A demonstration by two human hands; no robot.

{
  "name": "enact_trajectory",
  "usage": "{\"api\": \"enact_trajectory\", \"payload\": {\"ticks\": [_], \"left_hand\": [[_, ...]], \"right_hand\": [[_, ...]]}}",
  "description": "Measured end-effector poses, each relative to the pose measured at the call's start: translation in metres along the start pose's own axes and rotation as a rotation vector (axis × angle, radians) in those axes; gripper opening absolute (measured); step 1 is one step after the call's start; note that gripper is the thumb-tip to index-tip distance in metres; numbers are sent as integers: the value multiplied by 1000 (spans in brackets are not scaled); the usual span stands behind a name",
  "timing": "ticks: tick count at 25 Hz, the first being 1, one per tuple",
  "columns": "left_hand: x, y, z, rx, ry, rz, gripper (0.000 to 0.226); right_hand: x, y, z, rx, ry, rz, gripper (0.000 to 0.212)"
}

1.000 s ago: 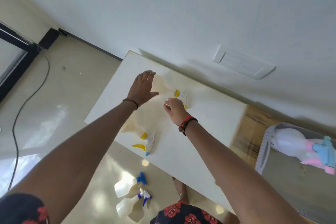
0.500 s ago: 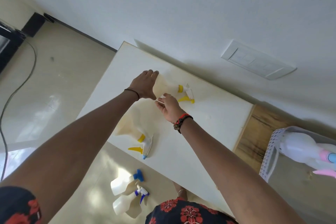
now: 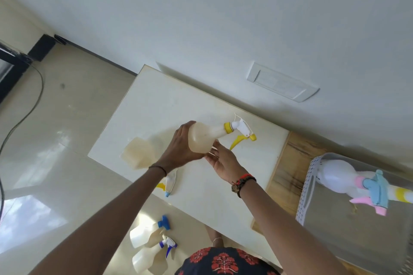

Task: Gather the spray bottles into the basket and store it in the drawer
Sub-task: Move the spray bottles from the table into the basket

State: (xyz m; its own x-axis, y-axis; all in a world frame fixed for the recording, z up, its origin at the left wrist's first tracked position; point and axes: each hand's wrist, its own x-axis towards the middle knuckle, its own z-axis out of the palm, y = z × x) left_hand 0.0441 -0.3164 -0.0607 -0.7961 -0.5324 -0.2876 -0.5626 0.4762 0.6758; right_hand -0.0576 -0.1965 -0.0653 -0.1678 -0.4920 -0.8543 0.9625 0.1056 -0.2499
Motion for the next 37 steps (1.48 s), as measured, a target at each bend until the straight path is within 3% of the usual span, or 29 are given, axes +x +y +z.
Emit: {"api": "enact_trajectory", "payload": {"ticks": [5,11,14,16,20,24,26,30,37], "left_hand": [[-48,43,36,-70,48,-6,100],[-113,95,82,168,136,131,101],[-144,127,110,225,141,115,102],[-161,150,131,230,110,114,103],[-190,201,183,120,33,118,99],[-208,246,237,-9,-43,97,97],[-211,266,262,-20,-68,114,95],[-203,308,310,21,-147,70,96],[-153,347,368,-173,-357,-34,89]], "right_hand": [[-55,0,-50,-25,-29,-59,19],[-125,21,-117,-41,11,-190,21],[-161,27,-157,15,71,-243,29],[-184,27,-187,47,111,-272,36],[-230,24,-252,77,184,-274,18],[-265,15,-313,146,244,-322,29],[-277,7,-338,169,284,-328,22],[-287,-10,-388,223,352,-369,18],[-263,-54,-435,203,476,-398,21]]}}
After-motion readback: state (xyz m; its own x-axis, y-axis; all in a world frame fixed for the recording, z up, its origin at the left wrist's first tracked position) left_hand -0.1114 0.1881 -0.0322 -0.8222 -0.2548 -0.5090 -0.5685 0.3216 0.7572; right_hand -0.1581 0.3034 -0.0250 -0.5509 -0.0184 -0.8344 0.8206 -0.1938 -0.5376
